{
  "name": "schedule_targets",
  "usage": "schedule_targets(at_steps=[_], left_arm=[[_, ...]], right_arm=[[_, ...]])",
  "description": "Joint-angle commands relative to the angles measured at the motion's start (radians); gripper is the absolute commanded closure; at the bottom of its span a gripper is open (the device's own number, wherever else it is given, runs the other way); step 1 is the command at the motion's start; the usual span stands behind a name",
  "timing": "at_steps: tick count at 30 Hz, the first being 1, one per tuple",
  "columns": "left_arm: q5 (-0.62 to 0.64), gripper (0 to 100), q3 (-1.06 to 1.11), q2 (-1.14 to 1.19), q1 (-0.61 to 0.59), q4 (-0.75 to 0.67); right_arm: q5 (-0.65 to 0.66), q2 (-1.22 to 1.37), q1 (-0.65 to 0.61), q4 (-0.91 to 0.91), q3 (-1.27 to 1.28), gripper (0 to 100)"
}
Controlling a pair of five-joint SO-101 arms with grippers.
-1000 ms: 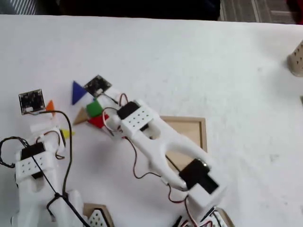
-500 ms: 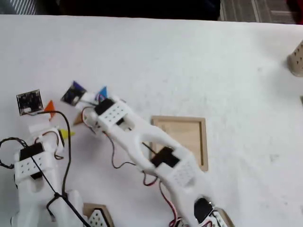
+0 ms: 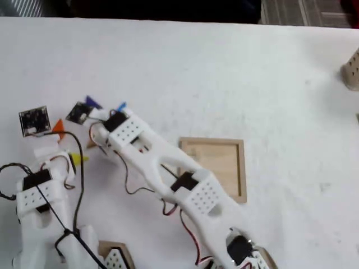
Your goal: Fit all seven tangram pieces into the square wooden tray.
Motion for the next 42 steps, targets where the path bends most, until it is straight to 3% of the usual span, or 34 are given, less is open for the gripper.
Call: schedule_targets(at_steps=[1, 28, 34, 42], left_arm=[[-0.008, 98, -0.005, -0.028, -0.004, -0.021], [-0.008, 98, -0.003, -0.028, -0.008, -0.014], [-0.008, 98, -0.003, -0.028, -0.008, -0.014], [-0.008, 98, -0.003, -0.028, -0.008, -0.014]], right_arm=[[0.014, 0.008, -0.015, 0.022, -0.057, 68.1], [0.086, 0.012, 0.012, 0.056, -0.066, 67.8], [0.126, 0.013, 0.012, 0.076, -0.068, 57.1], [0.135, 0.015, 0.012, 0.117, -0.068, 62.4]])
